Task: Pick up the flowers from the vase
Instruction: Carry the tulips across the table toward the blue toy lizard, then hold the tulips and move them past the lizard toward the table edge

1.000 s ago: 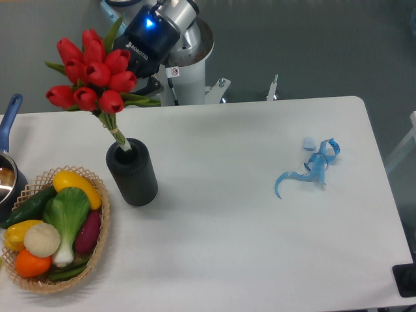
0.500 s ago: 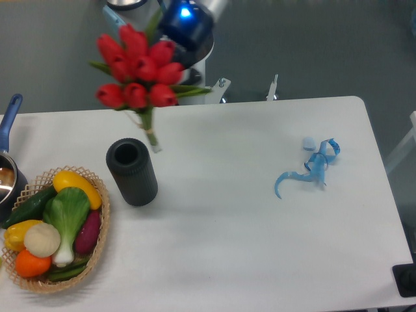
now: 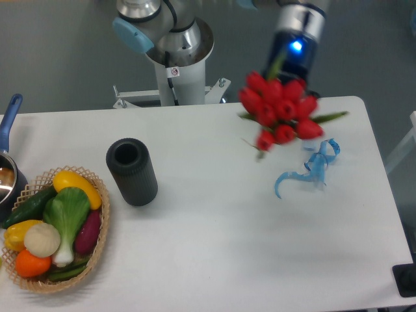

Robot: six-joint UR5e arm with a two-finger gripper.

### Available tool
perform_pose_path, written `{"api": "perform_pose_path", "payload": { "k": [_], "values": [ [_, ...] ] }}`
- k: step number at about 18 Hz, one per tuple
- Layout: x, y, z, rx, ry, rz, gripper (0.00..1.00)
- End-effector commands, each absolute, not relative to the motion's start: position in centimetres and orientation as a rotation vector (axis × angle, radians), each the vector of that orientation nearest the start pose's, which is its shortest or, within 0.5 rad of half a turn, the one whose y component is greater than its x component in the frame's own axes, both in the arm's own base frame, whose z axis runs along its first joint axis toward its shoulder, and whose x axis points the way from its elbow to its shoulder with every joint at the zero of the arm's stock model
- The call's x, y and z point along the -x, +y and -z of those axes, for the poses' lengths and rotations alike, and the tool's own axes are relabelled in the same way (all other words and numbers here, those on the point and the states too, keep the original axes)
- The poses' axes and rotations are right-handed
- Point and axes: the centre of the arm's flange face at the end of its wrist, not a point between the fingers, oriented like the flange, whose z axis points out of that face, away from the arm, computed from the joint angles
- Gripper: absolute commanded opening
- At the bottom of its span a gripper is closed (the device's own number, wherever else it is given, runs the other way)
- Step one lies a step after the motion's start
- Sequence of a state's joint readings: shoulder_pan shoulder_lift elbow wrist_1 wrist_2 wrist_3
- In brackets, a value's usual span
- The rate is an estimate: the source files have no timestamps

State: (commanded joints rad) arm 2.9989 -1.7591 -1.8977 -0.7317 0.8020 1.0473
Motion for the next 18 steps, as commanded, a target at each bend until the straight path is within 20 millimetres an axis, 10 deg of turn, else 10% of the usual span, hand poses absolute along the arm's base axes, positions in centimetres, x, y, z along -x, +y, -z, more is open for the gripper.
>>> {"api": "perform_pose_path", "payload": {
  "k": [10,18],
  "values": [
    [55.8,27.1,-30.3,2.568,-0.214,-0.179,0.22],
    [58.1,29.8,-32.8,2.620,-0.255,-0.269,0.18]
  ]
}}
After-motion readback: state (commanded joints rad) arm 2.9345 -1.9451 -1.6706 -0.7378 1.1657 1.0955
